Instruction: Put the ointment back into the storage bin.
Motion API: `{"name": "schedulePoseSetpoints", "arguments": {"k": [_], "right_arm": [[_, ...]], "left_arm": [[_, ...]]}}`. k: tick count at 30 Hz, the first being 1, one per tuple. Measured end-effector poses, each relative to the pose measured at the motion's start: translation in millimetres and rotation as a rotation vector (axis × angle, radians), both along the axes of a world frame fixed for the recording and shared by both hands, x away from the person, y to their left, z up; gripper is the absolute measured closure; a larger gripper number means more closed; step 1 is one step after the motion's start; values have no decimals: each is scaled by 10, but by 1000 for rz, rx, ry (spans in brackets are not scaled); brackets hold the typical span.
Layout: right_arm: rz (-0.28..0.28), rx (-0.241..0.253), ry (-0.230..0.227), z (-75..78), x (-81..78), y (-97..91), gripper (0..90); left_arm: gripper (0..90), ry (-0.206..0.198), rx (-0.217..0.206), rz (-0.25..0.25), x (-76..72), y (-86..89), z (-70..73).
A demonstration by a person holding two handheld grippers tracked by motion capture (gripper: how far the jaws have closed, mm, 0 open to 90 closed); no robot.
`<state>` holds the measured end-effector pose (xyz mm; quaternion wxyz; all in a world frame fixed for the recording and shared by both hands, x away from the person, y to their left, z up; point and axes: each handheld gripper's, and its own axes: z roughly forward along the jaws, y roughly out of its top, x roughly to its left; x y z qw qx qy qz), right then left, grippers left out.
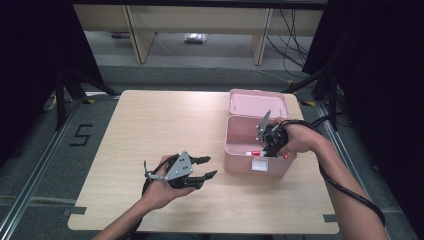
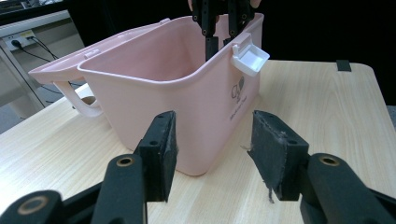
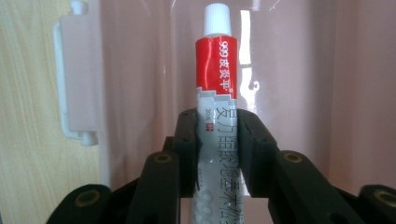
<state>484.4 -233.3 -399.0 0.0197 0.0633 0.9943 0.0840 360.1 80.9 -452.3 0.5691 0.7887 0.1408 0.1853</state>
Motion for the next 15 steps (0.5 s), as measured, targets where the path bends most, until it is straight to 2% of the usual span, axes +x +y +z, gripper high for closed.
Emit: {"name": "schedulePoseSetpoints", "arguments": {"k": [3, 4, 7, 8, 12, 15], "right_arm": [[18, 3, 3, -10, 13, 4, 719], [-2, 0, 9, -10, 1, 4, 720], [3, -3, 5, -12, 7, 6, 719], [-30, -13, 15, -13, -15, 11, 719], [-7, -3, 14, -25, 2, 17, 719], [7, -16, 7, -38, 15, 17, 719]], "left_arm": [[503, -6, 4, -5, 3, 1, 4], [504, -3, 3, -3, 1, 1, 3], [504, -1, 2, -2, -1, 1, 1], [503, -2, 3, -2, -1, 1, 2], [504, -6, 4, -6, 1, 2, 5], [503, -6, 6, -5, 4, 3, 5]]}}
